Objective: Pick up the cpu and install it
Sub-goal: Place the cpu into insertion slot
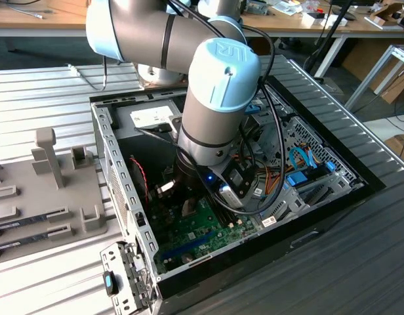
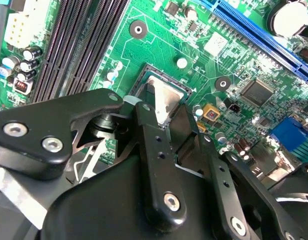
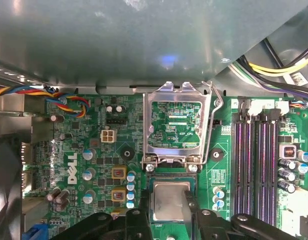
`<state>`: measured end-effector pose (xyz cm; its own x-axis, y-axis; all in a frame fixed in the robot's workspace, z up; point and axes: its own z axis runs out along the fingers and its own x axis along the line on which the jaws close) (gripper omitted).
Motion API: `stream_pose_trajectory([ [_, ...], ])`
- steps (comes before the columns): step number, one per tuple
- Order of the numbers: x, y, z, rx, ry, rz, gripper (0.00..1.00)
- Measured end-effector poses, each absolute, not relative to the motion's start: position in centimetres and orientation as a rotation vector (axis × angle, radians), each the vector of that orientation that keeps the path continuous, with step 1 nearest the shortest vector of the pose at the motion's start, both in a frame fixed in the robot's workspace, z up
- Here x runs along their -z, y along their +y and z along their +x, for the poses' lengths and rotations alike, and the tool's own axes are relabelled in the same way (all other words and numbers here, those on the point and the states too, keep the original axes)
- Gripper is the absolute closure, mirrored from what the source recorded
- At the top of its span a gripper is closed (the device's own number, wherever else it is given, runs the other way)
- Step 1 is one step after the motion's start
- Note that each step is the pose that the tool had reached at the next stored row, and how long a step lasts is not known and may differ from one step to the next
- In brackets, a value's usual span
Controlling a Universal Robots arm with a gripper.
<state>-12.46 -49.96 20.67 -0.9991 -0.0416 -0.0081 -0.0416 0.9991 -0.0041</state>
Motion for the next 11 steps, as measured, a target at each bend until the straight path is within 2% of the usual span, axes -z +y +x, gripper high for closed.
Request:
stream_pose_trajectory([
  [11, -21.9, -50.0, -12.5, 0.006, 3.133, -0.065, 0.61],
])
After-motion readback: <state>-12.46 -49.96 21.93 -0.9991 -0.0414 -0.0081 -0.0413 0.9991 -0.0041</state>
